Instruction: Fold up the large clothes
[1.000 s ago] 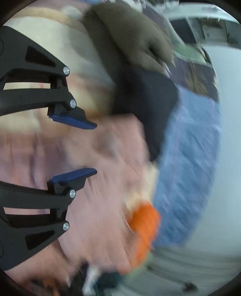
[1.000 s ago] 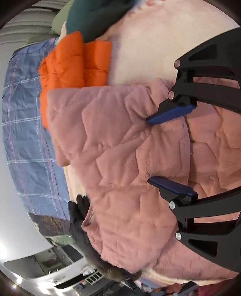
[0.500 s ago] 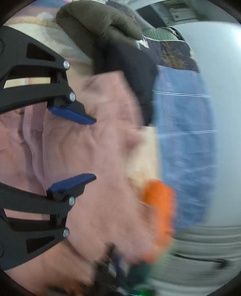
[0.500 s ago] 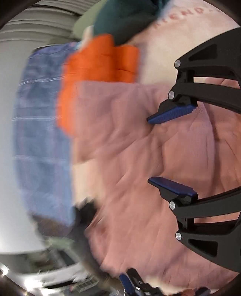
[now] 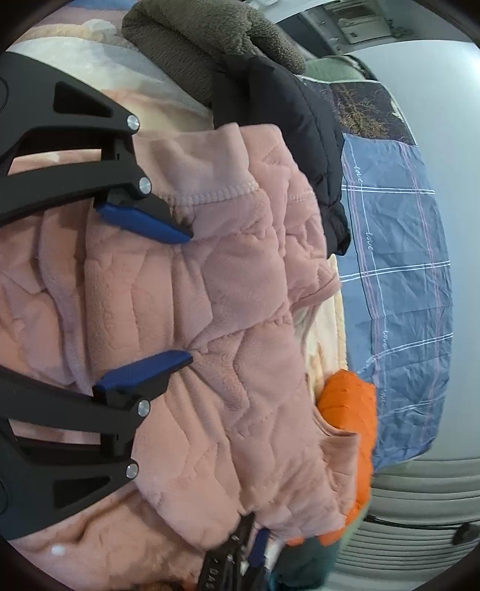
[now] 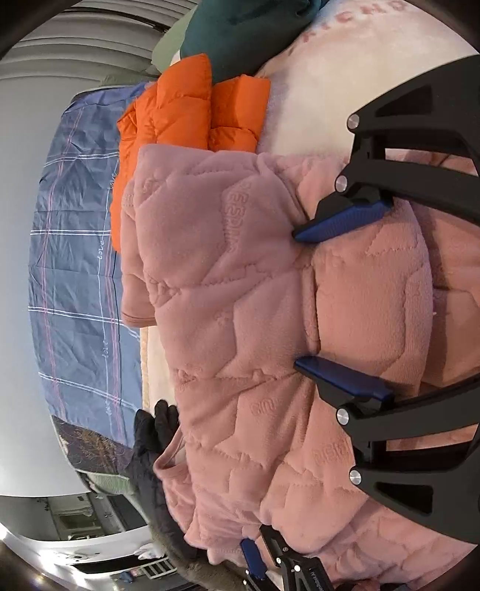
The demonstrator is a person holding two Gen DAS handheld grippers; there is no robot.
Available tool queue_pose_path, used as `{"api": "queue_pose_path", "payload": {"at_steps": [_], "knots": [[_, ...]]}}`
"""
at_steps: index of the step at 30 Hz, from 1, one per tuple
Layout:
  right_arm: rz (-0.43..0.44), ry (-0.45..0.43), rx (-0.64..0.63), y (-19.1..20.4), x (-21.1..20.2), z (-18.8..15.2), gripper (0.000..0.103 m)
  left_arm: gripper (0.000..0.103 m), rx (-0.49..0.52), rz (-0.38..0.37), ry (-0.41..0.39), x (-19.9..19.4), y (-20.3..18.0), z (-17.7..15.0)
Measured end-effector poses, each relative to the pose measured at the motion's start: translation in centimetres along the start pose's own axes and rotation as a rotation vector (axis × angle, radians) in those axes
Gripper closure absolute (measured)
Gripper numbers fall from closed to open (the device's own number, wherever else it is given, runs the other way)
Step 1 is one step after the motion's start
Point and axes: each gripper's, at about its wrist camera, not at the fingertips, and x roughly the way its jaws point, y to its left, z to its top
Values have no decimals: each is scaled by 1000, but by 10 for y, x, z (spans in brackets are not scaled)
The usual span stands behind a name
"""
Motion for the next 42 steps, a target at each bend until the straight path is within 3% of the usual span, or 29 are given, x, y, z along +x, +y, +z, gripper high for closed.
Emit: {"api": "queue_pose_path", "payload": {"at_steps": [1, 3, 5, 9, 13, 18, 23, 29, 38, 42], "knots": [[18, 1, 6, -4, -9, -1, 38, 40, -13, -15, -2, -9, 4, -1], [31, -12, 0, -12, -33, -5, 38, 20, -18, -35, -30, -36, 18, -7], [-11, -24, -11, -25, -54, -14, 35, 14, 8, -11, -44, -54, 28, -19], [-40, 50, 91, -70, -78, -46, 35, 14, -11, 5, 51, -70, 56, -58], [25, 126, 225, -99, -95, -87, 35, 14, -87, -97, 144, -89, 63, -104], [107, 125, 317, -107, -119, -118, 35, 14, 27, -126, 188, -106, 38, -137], [143, 129, 297, -99, -137, -132, 35, 17, -32, -171, 171, -123, 38, -157], [207, 197, 221, -83, -150, -157, 35, 22, -101, -244, 172, -149, 40, -185], [139, 301, 143, -60, -144, -151, 33, 29, -196, -275, 84, -170, 39, -210], [163, 312, 167, -64, -150, -158, 33, 32, -196, -325, 66, -178, 34, -215]]}}
